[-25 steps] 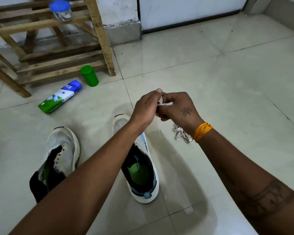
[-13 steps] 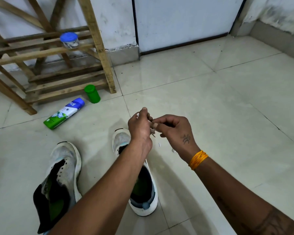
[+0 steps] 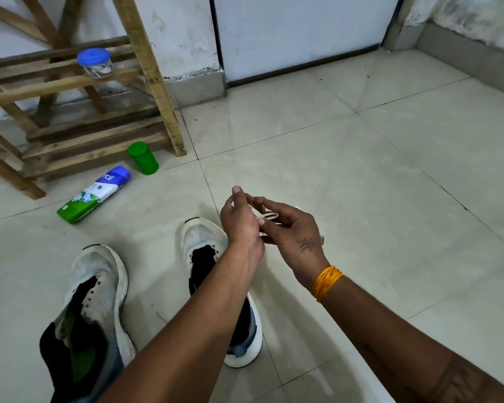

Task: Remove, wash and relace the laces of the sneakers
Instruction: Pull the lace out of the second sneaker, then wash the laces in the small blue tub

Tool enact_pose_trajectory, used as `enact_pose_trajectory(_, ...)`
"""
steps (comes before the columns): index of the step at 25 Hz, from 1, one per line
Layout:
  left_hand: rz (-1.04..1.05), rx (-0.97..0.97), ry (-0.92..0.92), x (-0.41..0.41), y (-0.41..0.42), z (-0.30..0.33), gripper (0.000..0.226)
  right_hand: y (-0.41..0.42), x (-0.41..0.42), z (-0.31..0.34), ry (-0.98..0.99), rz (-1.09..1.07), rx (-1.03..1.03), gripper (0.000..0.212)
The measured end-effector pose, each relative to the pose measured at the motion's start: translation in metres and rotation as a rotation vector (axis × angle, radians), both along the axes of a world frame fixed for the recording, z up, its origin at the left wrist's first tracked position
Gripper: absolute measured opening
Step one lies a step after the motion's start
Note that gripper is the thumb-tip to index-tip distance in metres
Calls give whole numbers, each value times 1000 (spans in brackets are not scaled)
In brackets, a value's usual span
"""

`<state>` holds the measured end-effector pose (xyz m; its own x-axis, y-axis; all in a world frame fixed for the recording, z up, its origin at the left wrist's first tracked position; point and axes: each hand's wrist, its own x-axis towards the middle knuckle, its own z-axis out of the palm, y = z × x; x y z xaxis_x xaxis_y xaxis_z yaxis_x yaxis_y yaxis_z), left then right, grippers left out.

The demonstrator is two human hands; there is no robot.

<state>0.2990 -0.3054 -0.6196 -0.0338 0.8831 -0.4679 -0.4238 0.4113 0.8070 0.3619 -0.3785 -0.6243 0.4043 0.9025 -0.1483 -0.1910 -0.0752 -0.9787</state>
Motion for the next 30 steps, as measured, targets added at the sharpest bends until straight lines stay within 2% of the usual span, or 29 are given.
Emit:
enact_pose_trajectory(3,-111,-32,-7,16,-12,-7,37,-5,5,-5,-169,-82,-64,14)
enact_pose_trajectory(6,-283,-61,150,28,-20,-16,29,-12,20,-13,-155,-193,-120,12)
enact_pose_trajectory(8,-320,-10,366,33,-25,-29,24,-13,37,-23,-219,-268,-176,17)
enact_pose_trajectory(10,-332,101,728,35,-28,-47,40,-13,51,-38,-347,-303,-219,16)
enact_pose_trajectory(11,-351,121,850,36,-28,-54,48,-13,55,-45,-412,-302,-236,14)
enact_pose_trajectory(13,-403,41,939,39,-27,-62,52,-15,62,-63,-584,-235,-288,12)
enact_pose_trajectory(15,-449,-56,989,43,-24,-67,51,-18,66,-80,-836,-81,-342,15)
enact_pose_trajectory(16,-460,-69,1008,44,-23,-70,50,-20,66,-85,-926,-23,-353,19)
enact_pose_trajectory(18,-453,-59,1013,48,-20,-74,46,-21,65,-90,-966,-33,-344,30)
enact_pose_trajectory(20,-415,-35,964,52,-17,-77,37,-20,67,-91,-907,-104,-332,39)
enact_pose_trajectory(22,-396,-16,864,56,-18,-76,23,-17,72,-90,-839,-83,-348,49)
enact_pose_trajectory(23,-407,-16,800,58,-19,-75,18,-16,75,-88,-804,-46,-359,51)
enact_pose_trajectory(26,-472,-48,585,59,-23,-71,12,-15,79,-77,-738,22,-312,36)
enact_pose_trajectory(28,-474,-47,567,52,-24,-66,12,-18,77,-73,-756,4,-286,43)
enact_pose_trajectory(30,-439,-21,632,43,-24,-55,17,-20,72,-70,-817,-32,-279,53)
